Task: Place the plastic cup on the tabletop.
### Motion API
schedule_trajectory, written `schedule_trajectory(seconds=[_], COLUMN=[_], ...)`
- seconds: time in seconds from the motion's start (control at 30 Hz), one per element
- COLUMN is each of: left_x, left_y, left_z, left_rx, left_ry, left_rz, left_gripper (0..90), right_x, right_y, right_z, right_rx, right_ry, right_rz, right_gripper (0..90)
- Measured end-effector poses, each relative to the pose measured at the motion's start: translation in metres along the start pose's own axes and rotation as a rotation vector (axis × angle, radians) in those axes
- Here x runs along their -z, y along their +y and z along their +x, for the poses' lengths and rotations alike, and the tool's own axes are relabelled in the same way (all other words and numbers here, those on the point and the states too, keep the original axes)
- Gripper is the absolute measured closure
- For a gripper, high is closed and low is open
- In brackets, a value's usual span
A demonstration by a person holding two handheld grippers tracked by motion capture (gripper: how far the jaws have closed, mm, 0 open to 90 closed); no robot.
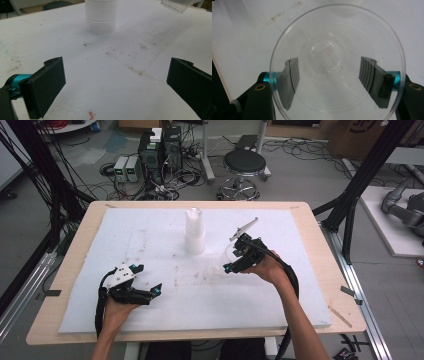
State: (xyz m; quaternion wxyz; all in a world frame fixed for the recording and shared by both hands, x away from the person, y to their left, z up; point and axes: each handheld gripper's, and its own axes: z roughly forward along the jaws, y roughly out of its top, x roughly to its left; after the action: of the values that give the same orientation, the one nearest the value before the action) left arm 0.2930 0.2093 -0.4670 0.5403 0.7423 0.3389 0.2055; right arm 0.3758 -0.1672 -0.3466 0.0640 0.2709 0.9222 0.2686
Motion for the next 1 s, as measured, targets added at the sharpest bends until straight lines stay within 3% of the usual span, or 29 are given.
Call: schedule_trajectory(seconds=[0.43,0.77,1.0], left_x=[0.0,0.0,0.0], left_y=[0.0,0.0,0.0], left_z=[0.001,0.001,0.001], left_rx=[0.023,0.022,0.012], left_ry=[0.01,0.007,0.006], left_rz=[-0.001,0.0,0.004], left_gripper=[1.9,1.9,1.9], right_x=[-0.02,-0.039,-0.049], right_y=[0.002,0.002,0.002], right_z=[-0.01,-0.011,-0.012], right_rx=[-0.042,-0.054,-0.061], right_ry=[-0.095,-0.101,-0.092], right_rz=[0.113,0.165,0.146], right_gripper=[32.9,32.9,32.5])
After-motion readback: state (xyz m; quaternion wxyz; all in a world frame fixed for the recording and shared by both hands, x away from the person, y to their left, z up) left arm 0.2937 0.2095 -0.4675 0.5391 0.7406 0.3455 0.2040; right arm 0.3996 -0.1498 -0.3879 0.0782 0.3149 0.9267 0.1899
